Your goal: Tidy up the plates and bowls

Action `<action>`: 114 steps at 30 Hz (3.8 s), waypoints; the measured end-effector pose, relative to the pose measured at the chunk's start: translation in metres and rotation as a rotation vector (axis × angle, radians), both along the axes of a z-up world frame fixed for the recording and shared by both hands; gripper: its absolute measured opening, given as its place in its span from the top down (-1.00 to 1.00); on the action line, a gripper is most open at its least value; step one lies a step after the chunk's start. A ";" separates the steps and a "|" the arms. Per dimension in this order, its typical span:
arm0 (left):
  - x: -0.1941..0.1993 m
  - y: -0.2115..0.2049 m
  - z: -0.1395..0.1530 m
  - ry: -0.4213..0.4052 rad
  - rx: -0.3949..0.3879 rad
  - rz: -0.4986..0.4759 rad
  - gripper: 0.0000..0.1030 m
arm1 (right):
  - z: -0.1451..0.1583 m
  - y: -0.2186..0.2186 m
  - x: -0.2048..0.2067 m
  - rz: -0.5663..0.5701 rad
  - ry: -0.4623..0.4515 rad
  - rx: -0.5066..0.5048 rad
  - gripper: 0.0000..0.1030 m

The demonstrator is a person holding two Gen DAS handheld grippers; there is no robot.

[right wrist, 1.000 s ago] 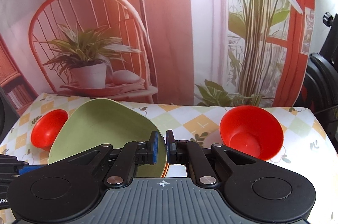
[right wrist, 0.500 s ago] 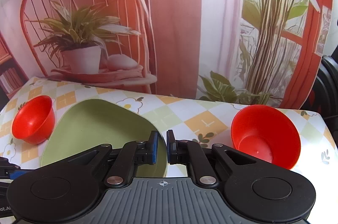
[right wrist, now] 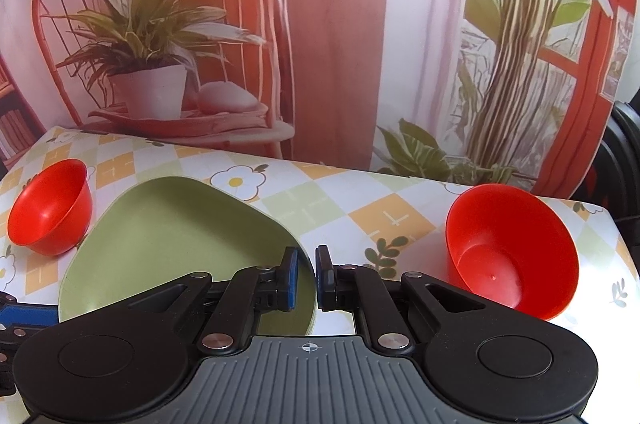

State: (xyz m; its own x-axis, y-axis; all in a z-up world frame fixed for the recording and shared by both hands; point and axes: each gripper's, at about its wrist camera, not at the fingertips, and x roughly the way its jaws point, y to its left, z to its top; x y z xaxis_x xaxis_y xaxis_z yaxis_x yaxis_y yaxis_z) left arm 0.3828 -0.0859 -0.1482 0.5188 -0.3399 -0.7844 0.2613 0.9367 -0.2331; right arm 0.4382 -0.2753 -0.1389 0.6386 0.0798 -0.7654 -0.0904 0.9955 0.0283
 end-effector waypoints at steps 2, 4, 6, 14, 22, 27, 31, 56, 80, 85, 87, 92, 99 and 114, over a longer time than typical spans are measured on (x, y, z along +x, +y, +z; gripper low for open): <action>-0.003 0.000 0.002 0.005 -0.008 -0.009 0.60 | 0.002 0.003 -0.003 0.004 -0.003 -0.012 0.75; -0.007 -0.002 0.005 -0.012 -0.002 -0.021 0.59 | 0.005 0.006 -0.005 0.020 -0.015 -0.026 0.71; -0.010 -0.002 0.008 -0.037 0.011 -0.023 0.59 | 0.009 0.007 -0.008 0.026 -0.026 -0.025 0.71; -0.015 0.003 0.021 -0.114 0.028 0.006 0.59 | 0.025 -0.013 -0.021 -0.001 -0.066 0.038 0.71; -0.017 0.034 0.036 -0.153 0.055 0.044 0.59 | 0.044 -0.028 -0.053 -0.058 -0.084 0.119 0.72; -0.012 0.069 0.049 -0.185 0.062 0.074 0.59 | 0.050 -0.016 -0.075 -0.059 -0.061 0.162 0.71; -0.012 0.098 0.063 -0.243 0.084 0.112 0.59 | 0.057 0.004 -0.083 -0.039 -0.047 0.194 0.71; 0.032 0.154 0.031 -0.257 0.208 0.154 0.59 | 0.024 0.176 -0.015 0.064 -0.071 0.176 0.69; 0.035 0.149 -0.012 -0.145 0.120 0.156 0.72 | -0.010 0.191 0.001 -0.039 0.029 0.198 0.80; 0.016 0.158 -0.005 -0.145 0.085 0.186 0.74 | -0.004 0.191 -0.016 -0.038 0.033 0.240 0.80; 0.007 0.159 -0.002 -0.149 0.082 0.200 0.74 | 0.000 0.191 -0.025 -0.032 0.025 0.260 0.80; -0.022 0.161 0.008 -0.147 0.045 0.221 0.74 | 0.012 0.183 -0.052 -0.039 0.006 0.313 0.83; -0.059 0.138 0.032 -0.200 0.039 0.218 0.74 | 0.028 0.160 -0.095 -0.079 -0.056 0.364 0.84; -0.110 0.048 0.062 -0.258 -0.031 0.039 0.71 | 0.064 0.057 -0.173 -0.185 -0.219 0.377 0.86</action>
State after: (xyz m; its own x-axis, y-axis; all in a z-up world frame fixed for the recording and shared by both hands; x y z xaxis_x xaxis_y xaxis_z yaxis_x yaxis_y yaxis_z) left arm 0.2724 -0.0382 -0.0862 0.7138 -0.3373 -0.6138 0.2794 0.9408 -0.1921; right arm 0.2648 -0.2185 -0.0750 0.8114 0.1962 -0.5506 0.0432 0.9192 0.3913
